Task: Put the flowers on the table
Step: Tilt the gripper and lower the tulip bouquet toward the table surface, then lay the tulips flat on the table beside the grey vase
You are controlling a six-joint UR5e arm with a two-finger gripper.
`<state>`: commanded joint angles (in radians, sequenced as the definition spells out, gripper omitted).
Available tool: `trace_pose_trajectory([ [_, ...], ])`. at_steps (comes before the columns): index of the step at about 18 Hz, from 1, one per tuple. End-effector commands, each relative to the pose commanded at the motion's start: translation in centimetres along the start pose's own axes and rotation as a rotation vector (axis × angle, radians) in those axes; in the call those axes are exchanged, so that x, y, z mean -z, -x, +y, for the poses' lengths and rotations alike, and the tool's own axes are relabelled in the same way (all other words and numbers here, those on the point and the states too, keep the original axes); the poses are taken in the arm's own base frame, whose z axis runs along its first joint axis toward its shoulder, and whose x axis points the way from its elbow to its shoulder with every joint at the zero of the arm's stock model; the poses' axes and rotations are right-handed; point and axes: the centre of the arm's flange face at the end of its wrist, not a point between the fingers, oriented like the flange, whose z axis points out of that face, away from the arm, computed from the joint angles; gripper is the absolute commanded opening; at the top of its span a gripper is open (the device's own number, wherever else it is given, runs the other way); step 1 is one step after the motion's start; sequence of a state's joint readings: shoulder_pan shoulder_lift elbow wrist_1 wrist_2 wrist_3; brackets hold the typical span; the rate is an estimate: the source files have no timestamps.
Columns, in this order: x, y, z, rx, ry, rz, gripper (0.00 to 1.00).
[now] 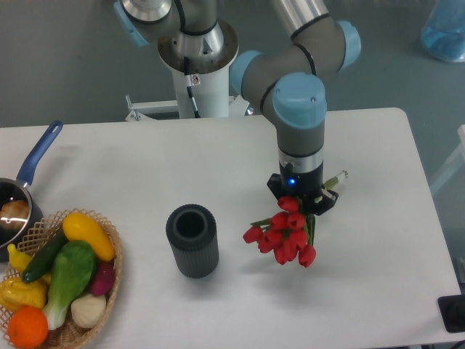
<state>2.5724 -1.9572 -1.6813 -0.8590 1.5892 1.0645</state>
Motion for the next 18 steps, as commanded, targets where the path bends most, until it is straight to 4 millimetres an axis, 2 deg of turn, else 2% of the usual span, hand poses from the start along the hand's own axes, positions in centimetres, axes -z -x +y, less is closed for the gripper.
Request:
trace_pose_trajectory([
  [4, -1.6, 0.5, 0.3, -0.027, 0.012, 0.018, 0.29],
  [7, -3.9, 0.9, 0.0, -0.026, 0.026, 0.042, 0.29],
  [13, -6.1, 1.0, 0.8, -0.033, 0.115, 0.037, 0.29],
  [18, -7.4, 0.8, 0.9, -0.051, 0.123, 0.054, 0.29],
])
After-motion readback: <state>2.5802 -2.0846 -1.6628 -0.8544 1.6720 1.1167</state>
